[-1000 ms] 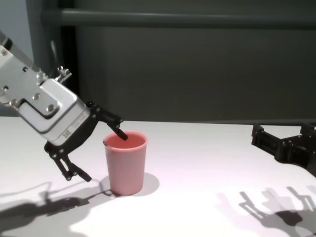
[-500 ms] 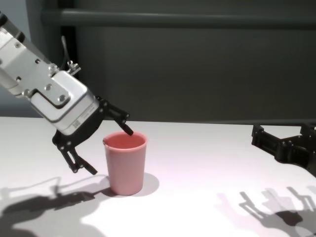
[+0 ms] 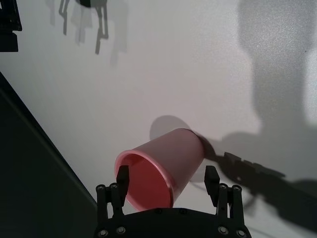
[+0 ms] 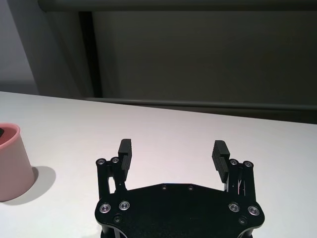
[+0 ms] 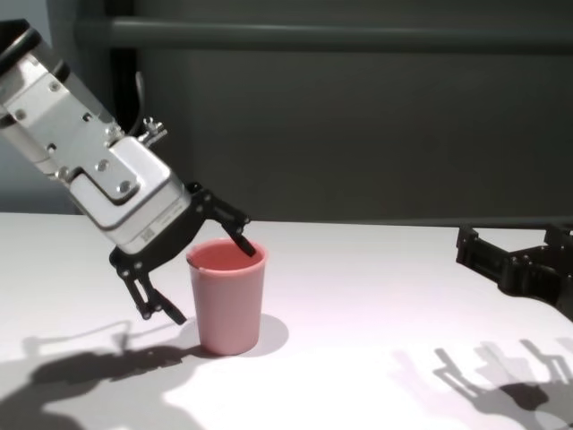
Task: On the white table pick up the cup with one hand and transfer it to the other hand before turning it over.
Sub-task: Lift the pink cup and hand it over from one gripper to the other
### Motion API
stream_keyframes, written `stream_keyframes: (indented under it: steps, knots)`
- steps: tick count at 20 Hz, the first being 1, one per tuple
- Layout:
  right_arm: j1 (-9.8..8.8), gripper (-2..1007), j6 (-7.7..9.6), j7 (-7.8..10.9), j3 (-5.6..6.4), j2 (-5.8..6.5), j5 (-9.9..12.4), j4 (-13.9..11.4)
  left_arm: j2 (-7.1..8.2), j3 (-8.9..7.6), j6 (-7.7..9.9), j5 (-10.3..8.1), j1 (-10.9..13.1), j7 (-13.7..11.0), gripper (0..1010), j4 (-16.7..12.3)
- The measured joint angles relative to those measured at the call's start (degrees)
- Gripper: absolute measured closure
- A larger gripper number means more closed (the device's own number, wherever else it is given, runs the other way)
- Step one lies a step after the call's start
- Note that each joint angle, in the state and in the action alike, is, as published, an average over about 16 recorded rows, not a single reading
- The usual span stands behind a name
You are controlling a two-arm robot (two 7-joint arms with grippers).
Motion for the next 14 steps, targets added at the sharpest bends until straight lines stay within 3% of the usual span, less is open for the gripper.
stream_keyframes:
  steps: [6,14]
  knots:
    - [0.0,3,0.0,0.0,0.0,0.0,0.0,0.0,-0.53,1.51,-1.09,0.09,-0.91,-0.47,9,1.2]
    - [0.0,3,0.0,0.0,0.0,0.0,0.0,0.0,-0.63,2.98,-1.21,-0.13,-1.61,-1.01,57,1.92]
